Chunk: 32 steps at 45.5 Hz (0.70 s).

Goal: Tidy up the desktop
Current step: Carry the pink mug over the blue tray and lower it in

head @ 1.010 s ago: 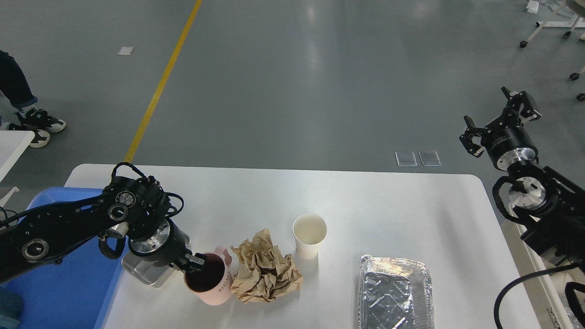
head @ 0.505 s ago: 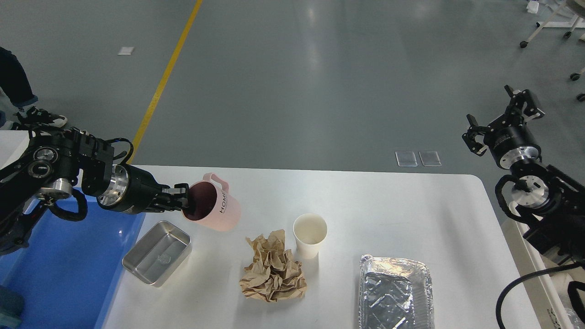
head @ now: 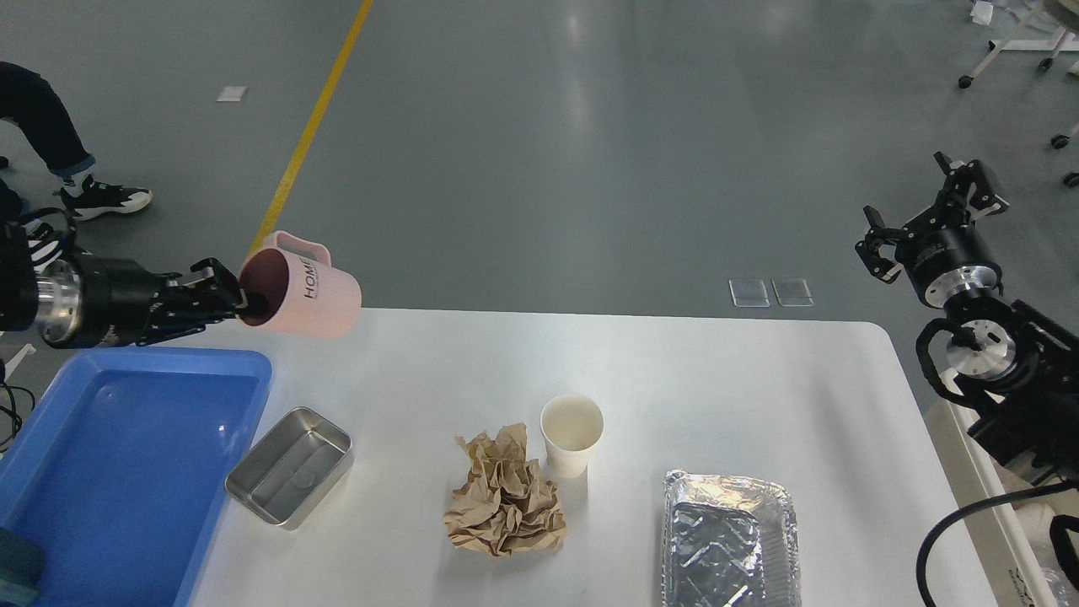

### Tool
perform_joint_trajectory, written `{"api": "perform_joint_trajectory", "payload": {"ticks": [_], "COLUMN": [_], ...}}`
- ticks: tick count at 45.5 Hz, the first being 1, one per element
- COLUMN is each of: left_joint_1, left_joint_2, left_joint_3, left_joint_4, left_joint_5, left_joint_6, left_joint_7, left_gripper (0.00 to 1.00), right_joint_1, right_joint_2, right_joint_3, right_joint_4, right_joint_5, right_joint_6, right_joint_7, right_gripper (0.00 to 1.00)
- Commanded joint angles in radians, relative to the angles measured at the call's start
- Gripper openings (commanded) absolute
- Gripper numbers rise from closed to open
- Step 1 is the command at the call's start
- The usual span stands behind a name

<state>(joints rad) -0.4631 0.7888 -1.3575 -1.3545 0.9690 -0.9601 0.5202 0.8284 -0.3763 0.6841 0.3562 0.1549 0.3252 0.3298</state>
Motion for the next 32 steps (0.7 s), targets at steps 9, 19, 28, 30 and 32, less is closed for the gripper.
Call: {"api": "perform_joint_trajectory", "payload": {"ticks": [9, 19, 28, 30, 32], "left_joint_1": [0.199, 0.182, 0.175, 0.169, 0.152], "left_joint_2": [0.029, 0.03, -0.037, -0.072, -0.111], "left_joint_3": [-0.388, -0.506, -0.591, -0.603, -0.608], "left_joint_4": [0.087, 0.166, 0.178, 0.178, 0.178], "left_joint_5": [-0.001, 0.0, 0.0, 0.002, 0.002], "left_joint_6": [0.0, 0.0, 0.0, 0.0, 0.0], "left_joint_7": [-0.025, -0.022, -0.026, -0.026, -0.026], "left_gripper": [0.0, 0.0, 0.0, 0.0, 0.0], "right_joint_1": [0.005, 0.006, 0.005, 0.005, 0.005], "right_joint_2": [0.004, 0.005, 0.004, 0.004, 0.004], "right_joint_3": [0.0, -0.002, -0.002, -0.002, -0.002], "right_joint_4": [0.0, 0.0, 0.0, 0.0, 0.0], "right_joint_5": [0.0, 0.0, -0.002, 0.0, -0.002], "right_joint_6": [-0.005, -0.005, -0.005, -0.005, -0.005], "right_joint_7": [0.0, 0.0, 0.0, 0.0, 0.0], "right_gripper": [1.0, 1.0, 1.0, 1.0, 1.0]}}
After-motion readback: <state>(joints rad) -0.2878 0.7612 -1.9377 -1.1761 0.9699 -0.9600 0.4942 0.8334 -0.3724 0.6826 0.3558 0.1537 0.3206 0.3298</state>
